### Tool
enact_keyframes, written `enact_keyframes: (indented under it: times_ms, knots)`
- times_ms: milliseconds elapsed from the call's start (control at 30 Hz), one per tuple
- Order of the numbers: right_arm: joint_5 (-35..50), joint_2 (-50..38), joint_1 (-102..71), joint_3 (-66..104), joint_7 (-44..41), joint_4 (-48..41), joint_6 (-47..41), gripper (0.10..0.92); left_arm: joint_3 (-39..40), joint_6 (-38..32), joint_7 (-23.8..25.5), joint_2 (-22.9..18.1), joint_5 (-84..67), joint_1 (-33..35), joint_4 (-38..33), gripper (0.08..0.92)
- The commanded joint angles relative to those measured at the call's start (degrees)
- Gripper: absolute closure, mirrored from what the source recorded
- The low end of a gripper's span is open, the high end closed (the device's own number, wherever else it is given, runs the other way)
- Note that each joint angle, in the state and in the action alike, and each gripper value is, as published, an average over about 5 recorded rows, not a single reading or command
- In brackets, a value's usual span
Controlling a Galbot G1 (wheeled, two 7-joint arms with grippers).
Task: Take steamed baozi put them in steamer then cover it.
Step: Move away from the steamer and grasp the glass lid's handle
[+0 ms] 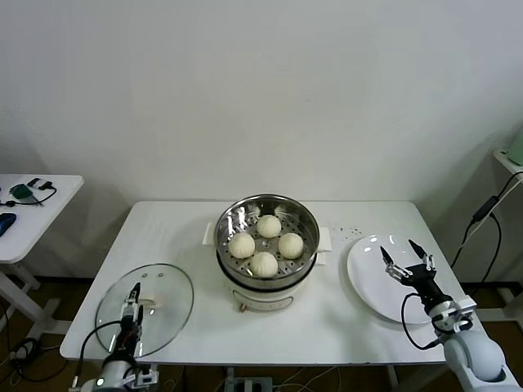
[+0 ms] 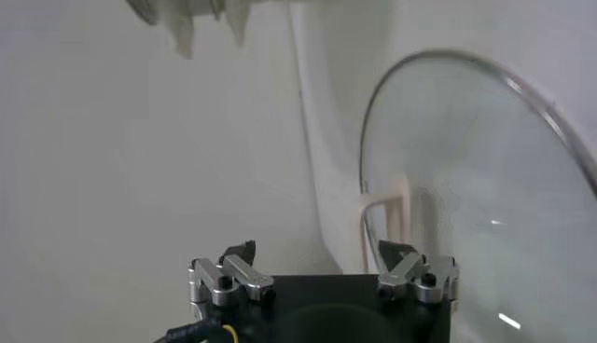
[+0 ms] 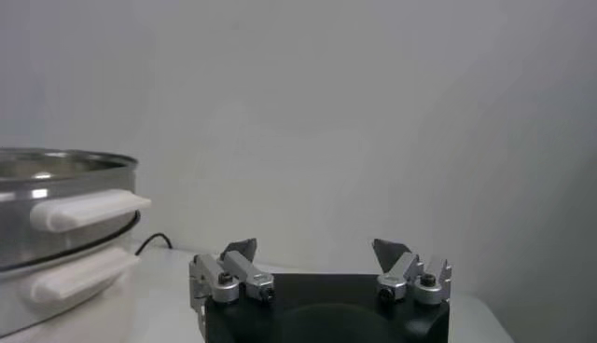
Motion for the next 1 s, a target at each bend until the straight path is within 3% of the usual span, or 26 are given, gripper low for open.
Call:
enact_keyframes:
  times_ms: [33,533,1000]
  knots:
    - [-2.4,1.2,-1.5,1.3,-0.3,-0.5,0.4,0.203,-0.2,-0.9,-2.5,1.2,1.1,-7.3,7.9,0.177]
    - [-5.1,2.2,-0.9,1.4,-1.5,-3.6,1.9,0.203,0.9,-1.7,-4.5,2.3,-3.5,-10.4,11.1,0.193]
    - [-6.3,2.9,-0.4,1.7,-1.8,-4.8,2.8,0.203,1.0,-2.2,-3.9,3.7,-7.7,-9.5,8.8,0.579]
